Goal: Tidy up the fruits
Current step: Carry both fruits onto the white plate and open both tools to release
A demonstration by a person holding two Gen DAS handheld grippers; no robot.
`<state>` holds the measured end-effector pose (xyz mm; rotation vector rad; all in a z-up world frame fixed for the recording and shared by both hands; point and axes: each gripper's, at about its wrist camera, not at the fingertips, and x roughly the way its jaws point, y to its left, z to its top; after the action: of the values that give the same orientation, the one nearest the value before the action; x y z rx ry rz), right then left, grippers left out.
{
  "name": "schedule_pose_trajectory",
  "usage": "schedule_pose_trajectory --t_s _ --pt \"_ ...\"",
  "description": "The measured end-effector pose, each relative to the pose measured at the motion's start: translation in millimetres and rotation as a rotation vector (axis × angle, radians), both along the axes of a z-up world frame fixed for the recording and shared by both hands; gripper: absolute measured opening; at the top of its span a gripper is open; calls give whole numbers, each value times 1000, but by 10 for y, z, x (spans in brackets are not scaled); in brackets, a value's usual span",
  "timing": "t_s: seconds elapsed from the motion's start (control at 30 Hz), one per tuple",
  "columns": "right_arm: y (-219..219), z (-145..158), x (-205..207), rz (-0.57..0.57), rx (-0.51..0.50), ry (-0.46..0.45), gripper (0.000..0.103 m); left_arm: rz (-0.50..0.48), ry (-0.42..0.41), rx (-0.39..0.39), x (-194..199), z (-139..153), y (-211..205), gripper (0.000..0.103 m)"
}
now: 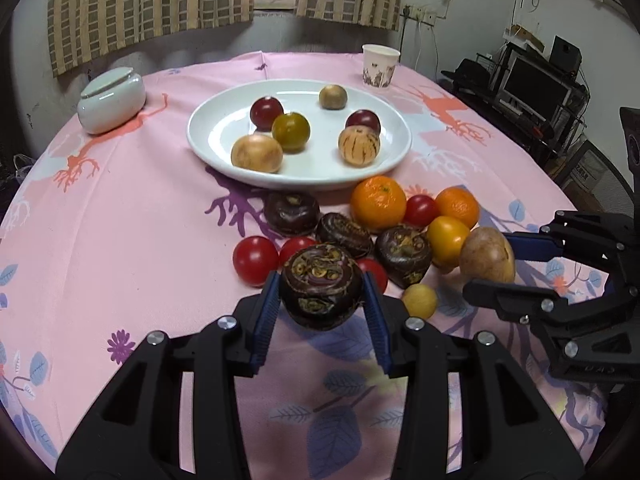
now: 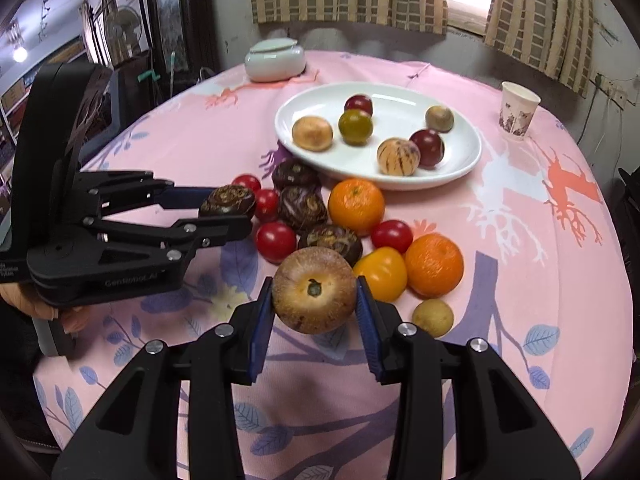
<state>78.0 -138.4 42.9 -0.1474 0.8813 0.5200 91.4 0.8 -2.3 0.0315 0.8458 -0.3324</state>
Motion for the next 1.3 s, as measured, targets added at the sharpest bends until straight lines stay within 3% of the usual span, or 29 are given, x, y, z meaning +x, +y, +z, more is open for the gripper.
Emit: schedule_pose_trajectory --t_s 0.2,0.37,0.63,0.73,1.0,1.3 --pt "-133 168 94 -115 69 -111 40 75 -59 -39 25 121 112 42" --pt "-32 357 354 -128 28 -136 40 126 -73 -88 85 146 264 42" --pt "424 191 984 -125 -45 -60 40 191 -55 -109 186 157 418 42" --pt "517 69 1148 -137 -12 -6 40 211 -36 -146 218 215 493 42" --pt "501 -116 1354 -181 93 131 42 207 -34 -99 330 357 434 42" --pt "-118 244 1036 -217 209 40 49 186 -25 -41 851 347 179 42"
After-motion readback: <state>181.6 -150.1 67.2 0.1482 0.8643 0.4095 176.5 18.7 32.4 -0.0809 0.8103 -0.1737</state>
